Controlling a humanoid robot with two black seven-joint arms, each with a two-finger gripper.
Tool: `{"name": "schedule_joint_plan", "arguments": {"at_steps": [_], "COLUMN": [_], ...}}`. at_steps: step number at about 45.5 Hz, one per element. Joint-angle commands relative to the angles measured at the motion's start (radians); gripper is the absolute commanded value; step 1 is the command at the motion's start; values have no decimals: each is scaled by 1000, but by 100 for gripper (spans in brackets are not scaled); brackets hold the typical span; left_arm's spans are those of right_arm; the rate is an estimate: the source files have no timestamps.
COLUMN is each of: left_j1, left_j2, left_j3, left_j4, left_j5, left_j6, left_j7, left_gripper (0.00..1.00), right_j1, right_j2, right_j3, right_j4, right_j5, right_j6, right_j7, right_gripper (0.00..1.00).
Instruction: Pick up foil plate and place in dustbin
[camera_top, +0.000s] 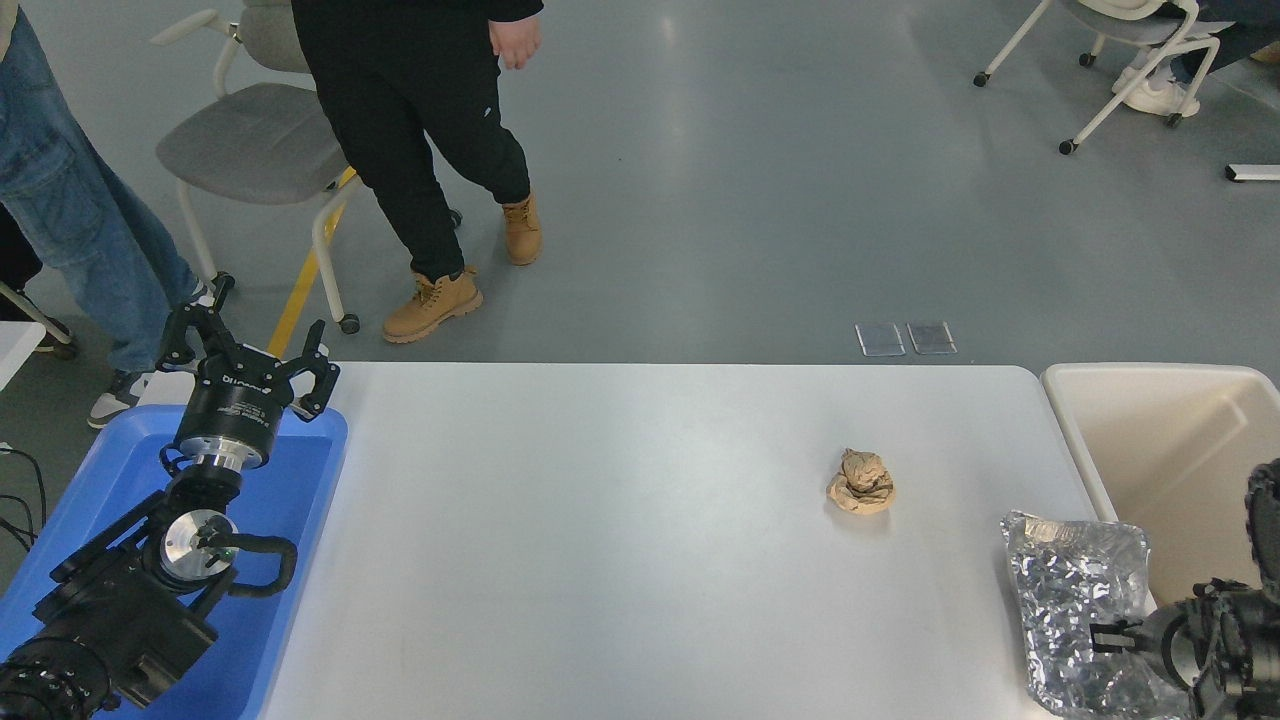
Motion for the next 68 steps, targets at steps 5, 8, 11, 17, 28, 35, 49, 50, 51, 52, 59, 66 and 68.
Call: {"name": "schedule_joint_plan", "arguments": {"at_steps": [5,8,11,17,28,35,49,50,51,52,59,66,68], "left_j1": [0,0,0,0,0,0,0,2,0,0,0,0,0], "left_j2": [0,0,0,0,0,0,0,0,0,0,0,0,0], "left_j3": [0,0,0,0,0,0,0,0,0,0,0,0,0], "left_j4": [0,0,0,0,0,0,0,0,0,0,0,0,0], "left_j5": [0,0,0,0,0,0,0,0,0,0,0,0,0], "left_j6": [0,0,0,2,0,0,2,0,0,0,2,0,0], "left_j7": [-2,0,0,0,0,0,0,-2,0,0,0,0,0], "left_gripper": [99,99,99,99,99,99,99,99,99,99,99,99,99], "right_j1": [276,342,408,557,812,922,1016,1018,1018,1018,998,887,841], "right_j2": [-77,-94,-103,-121,-210,-238,-291,-291,-291,-293,-301,-301,-301], "right_j3": [1,1,1,1,64,64,53,53,52,50,46,43,41], "right_j4": [92,114,130,153,160,153,147,147,146,146,111,-12,-61], "right_j5": [-3,-5,-5,-5,-6,-26,-51,-51,-51,-51,-48,-7,29], "right_j6": [25,41,70,176,445,548,607,607,607,607,607,607,607], "right_j7": [72,84,98,107,115,115,115,115,115,115,107,97,91], "right_gripper": [0,0,0,0,0,0,0,0,0,0,0,0,0]}}
